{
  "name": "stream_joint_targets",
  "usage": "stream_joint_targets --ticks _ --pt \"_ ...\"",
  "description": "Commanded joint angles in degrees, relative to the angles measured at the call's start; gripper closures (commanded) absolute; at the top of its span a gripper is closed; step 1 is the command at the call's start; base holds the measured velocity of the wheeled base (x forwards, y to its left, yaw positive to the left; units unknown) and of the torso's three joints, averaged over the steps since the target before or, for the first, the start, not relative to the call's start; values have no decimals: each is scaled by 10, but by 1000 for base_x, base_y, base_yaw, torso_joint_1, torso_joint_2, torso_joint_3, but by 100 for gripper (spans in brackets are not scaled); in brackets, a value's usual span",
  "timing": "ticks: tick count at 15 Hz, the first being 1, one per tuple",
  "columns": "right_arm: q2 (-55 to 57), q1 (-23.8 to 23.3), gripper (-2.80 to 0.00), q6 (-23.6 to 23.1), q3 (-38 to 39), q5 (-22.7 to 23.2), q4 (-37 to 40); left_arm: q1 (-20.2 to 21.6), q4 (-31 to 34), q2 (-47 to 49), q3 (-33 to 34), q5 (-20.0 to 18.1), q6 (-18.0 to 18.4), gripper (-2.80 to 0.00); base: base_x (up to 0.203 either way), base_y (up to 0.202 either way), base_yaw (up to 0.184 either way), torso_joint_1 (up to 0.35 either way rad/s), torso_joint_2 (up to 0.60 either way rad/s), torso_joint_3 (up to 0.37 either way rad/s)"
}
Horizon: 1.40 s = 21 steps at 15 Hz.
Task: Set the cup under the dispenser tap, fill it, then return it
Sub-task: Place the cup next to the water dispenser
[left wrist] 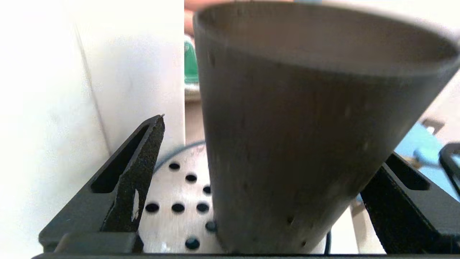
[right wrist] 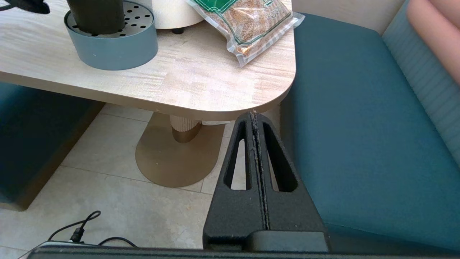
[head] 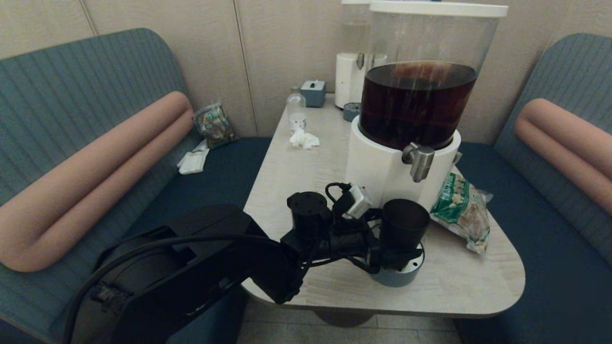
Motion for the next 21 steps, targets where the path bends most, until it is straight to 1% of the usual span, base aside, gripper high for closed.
stream_joint_targets --ticks 1,5,9,11,21 --pt "1 0 0 0 1 0 0 -3 -11 7 -6 -1 -4 -280 0 0 0 0 0 0" --pt "1 0 0 0 1 0 0 -3 -13 8 -5 0 -8 -280 0 0 0 0 0 0" --pt "1 0 0 0 1 0 0 -3 -27 6 7 0 -16 -280 0 0 0 0 0 0" --pt "1 0 0 0 1 0 0 -3 -28 6 9 10 -16 -280 0 0 0 0 0 0" --pt "1 0 0 0 1 0 0 -4 -35 -12 25 21 -30 -280 0 0 0 0 0 0"
